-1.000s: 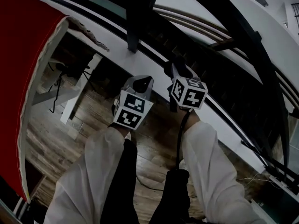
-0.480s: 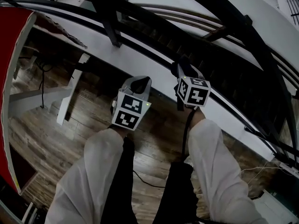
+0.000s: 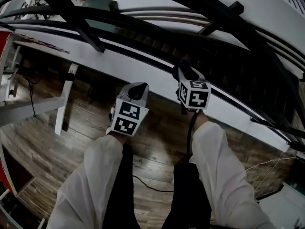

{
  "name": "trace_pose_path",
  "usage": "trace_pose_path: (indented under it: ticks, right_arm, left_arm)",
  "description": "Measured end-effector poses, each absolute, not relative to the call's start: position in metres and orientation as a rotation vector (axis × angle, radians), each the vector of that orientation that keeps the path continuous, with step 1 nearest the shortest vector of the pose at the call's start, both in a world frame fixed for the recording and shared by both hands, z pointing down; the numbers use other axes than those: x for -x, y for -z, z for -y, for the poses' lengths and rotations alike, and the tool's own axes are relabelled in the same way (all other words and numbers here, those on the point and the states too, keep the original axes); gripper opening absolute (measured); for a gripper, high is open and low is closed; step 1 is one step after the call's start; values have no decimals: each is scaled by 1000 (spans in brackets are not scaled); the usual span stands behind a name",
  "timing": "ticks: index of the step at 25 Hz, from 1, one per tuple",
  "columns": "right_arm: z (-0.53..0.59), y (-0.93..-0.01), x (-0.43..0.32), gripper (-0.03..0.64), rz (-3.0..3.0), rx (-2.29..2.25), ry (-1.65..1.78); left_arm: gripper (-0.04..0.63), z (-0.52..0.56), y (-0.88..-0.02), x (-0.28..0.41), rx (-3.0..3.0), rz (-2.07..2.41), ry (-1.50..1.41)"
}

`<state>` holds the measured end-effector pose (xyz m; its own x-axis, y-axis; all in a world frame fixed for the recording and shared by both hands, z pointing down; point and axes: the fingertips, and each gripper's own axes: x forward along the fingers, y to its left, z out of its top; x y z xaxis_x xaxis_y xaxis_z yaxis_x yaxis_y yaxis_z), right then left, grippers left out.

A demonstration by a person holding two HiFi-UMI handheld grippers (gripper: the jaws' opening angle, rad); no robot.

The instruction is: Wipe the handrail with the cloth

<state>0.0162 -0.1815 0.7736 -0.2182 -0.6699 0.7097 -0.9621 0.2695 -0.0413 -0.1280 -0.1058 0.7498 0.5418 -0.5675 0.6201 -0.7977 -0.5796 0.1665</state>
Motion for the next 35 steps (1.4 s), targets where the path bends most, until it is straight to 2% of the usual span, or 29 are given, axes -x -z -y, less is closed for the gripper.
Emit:
trace_pose_path:
  ticks: [12, 23, 35]
  right_arm:
    - [126, -773, -167, 106, 1886, -1561, -698]
    - [82, -791, -317, 106, 1821, -1591, -725]
    - [38, -773, -430, 106, 1764, -1696, -738]
  left_arm:
    - [-3, 72, -745, -16, -2450, 965, -750]
    - [-3, 49, -762, -185, -2511, 796, -763]
    - [-3, 13, -755, -295, -2559, 723, -747]
